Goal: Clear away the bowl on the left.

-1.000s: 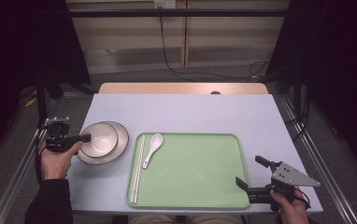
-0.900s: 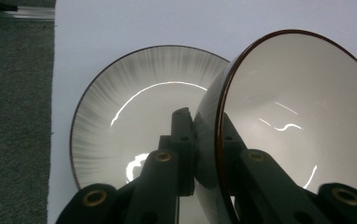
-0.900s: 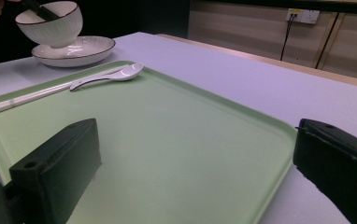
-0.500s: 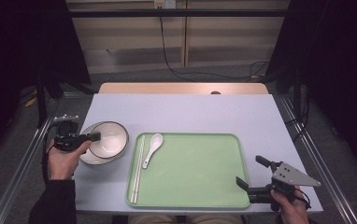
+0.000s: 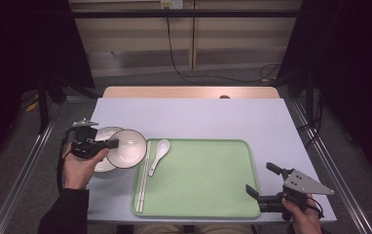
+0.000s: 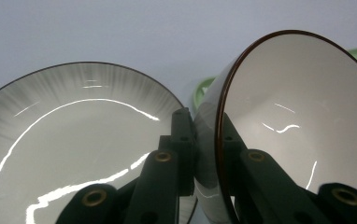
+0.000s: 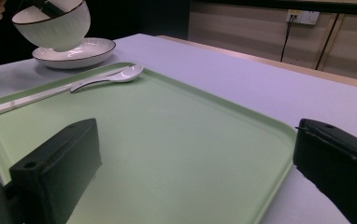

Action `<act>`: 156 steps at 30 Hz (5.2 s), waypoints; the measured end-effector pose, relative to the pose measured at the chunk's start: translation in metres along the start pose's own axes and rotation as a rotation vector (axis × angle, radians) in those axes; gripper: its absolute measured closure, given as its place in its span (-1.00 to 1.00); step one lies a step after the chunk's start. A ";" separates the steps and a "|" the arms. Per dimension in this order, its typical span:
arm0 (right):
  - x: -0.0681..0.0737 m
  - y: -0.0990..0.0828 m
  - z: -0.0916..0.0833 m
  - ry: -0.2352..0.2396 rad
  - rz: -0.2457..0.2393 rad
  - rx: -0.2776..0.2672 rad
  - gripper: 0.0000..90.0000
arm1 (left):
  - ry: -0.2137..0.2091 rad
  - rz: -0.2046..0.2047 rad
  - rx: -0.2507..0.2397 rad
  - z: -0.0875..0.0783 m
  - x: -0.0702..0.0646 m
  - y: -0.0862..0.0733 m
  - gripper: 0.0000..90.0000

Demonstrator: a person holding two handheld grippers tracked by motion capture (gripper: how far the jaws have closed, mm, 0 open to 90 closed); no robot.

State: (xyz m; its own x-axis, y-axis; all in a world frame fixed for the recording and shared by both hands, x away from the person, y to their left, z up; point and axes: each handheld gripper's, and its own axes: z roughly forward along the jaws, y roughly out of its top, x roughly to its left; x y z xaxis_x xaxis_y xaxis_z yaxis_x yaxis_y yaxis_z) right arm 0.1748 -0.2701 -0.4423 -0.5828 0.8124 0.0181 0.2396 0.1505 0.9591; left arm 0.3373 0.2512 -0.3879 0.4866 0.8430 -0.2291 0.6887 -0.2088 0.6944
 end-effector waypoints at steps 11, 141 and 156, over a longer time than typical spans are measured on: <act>0.000 0.000 0.000 -0.008 0.003 -0.013 -0.99 | -0.053 0.011 0.012 0.023 -0.019 0.010 0.83; -0.001 -0.001 -0.002 0.006 0.000 -0.029 -0.99 | -0.258 0.269 0.064 0.203 -0.182 0.061 -0.32; 0.000 0.000 -0.002 -0.002 -0.003 -0.029 -0.99 | -0.255 0.239 -0.032 0.164 -0.148 0.053 -0.89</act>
State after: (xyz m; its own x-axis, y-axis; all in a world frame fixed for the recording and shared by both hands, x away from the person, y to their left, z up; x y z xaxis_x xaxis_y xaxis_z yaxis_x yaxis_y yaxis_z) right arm 0.1736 -0.2716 -0.4422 -0.5822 0.8129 0.0146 0.2148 0.1365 0.9671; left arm 0.3894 0.0342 -0.4292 0.7537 0.6201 -0.2176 0.5237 -0.3667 0.7690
